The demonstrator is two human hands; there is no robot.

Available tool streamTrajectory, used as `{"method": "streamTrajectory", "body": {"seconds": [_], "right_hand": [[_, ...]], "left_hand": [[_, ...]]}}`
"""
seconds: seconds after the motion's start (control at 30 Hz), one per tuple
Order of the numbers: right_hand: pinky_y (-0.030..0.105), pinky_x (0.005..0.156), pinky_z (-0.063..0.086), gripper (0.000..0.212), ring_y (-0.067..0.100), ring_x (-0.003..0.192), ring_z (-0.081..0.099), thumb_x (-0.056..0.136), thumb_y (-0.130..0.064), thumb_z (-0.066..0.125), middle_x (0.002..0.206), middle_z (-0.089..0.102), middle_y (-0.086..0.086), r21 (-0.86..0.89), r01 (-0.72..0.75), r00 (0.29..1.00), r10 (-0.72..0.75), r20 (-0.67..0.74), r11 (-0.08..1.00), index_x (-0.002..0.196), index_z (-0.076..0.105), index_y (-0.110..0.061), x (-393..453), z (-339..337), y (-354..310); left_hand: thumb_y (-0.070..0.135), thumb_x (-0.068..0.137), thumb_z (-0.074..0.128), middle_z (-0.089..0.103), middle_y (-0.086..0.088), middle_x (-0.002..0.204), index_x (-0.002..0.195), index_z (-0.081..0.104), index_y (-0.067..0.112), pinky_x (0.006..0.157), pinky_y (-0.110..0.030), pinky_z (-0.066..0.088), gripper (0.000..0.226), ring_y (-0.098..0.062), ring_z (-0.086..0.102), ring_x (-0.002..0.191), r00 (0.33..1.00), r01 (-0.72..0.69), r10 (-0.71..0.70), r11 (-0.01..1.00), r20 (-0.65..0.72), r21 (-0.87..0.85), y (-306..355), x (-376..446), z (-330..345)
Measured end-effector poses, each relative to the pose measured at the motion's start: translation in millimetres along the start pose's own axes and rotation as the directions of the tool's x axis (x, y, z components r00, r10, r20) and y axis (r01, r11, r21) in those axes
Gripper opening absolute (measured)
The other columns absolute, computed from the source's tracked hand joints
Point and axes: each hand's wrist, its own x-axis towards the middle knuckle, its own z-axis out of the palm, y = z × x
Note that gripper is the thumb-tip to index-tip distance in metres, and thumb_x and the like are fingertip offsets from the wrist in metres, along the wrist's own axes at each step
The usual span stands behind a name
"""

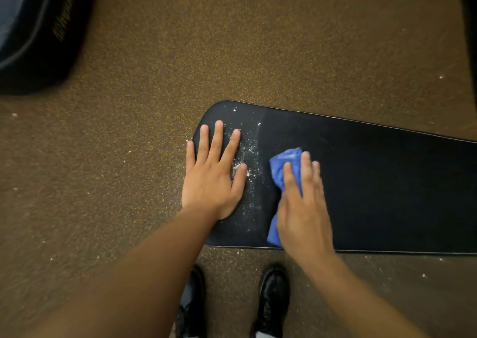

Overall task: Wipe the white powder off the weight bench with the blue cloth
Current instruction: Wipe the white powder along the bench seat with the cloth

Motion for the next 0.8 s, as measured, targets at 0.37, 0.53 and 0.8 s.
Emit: {"method": "streamTrajectory", "body": {"seconds": [0.37, 0.53, 0.8], "right_hand": [[0.056, 0.115, 0.021, 0.058, 0.043, 0.145, 0.008, 0.091, -0.012, 0.04, 0.16, 0.01, 0.017, -0.079, 0.031, 0.999, -0.032, -0.007, 0.996, 0.148, 0.029, -0.004, 49, 17, -43], [0.058, 0.11, 0.029, 0.057, 0.041, 0.145, 0.011, 0.089, -0.014, 0.034, 0.159, 0.015, 0.015, -0.058, 0.111, 0.991, -0.107, 0.078, 0.992, 0.145, 0.033, -0.006, -36, -1, -11], [0.061, 0.112, 0.024, 0.055, 0.047, 0.143, 0.012, 0.09, -0.011, 0.035, 0.158, 0.016, 0.021, -0.043, -0.225, 0.969, 0.219, -0.113, 0.973, 0.145, 0.035, 0.0, 94, 5, -13]], "left_hand": [[0.044, 0.097, 0.018, -0.003, -0.003, 0.166, 0.158, 0.009, 0.029, 0.121, -0.051, -0.002, 0.063, -0.026, -0.011, 0.152, 1.0, -0.005, 0.005, 0.999, -0.004, -0.039, 0, 0, -1], [0.043, 0.098, 0.019, -0.002, -0.003, 0.166, 0.158, 0.01, 0.028, 0.121, -0.052, -0.001, 0.062, -0.026, -0.01, 0.152, 1.0, -0.006, 0.006, 0.999, -0.005, -0.038, -1, 0, -1], [0.042, 0.099, 0.02, -0.004, -0.002, 0.166, 0.158, 0.008, 0.029, 0.122, -0.05, -0.004, 0.061, -0.025, -0.013, 0.151, 1.0, 0.0, -0.001, 1.0, -0.006, -0.031, 0, -1, 0]]}}
